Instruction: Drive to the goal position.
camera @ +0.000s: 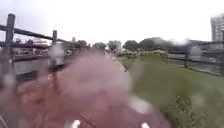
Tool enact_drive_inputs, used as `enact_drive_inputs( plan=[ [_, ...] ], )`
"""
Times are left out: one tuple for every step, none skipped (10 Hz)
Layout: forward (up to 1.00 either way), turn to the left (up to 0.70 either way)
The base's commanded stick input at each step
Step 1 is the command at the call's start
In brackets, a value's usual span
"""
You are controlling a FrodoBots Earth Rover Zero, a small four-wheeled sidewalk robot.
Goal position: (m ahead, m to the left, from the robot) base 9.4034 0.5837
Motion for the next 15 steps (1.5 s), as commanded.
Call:
enact_drive_inputs(
  plan=[
    [0.70,0.00],
    [0.70,0.00],
    [0.70,0.00],
    [0.70,0.00],
    [0.70,0.00],
    [0.70,0.00],
    [0.70,0.00],
    [0.70,0.00],
    [0.70,0.00],
    [0.70,0.00],
    [0.70,0.00],
    [0.70,0.00],
    [0.70,0.00],
    [0.70,0.00],
    [0.70,0.00]
  ],
)
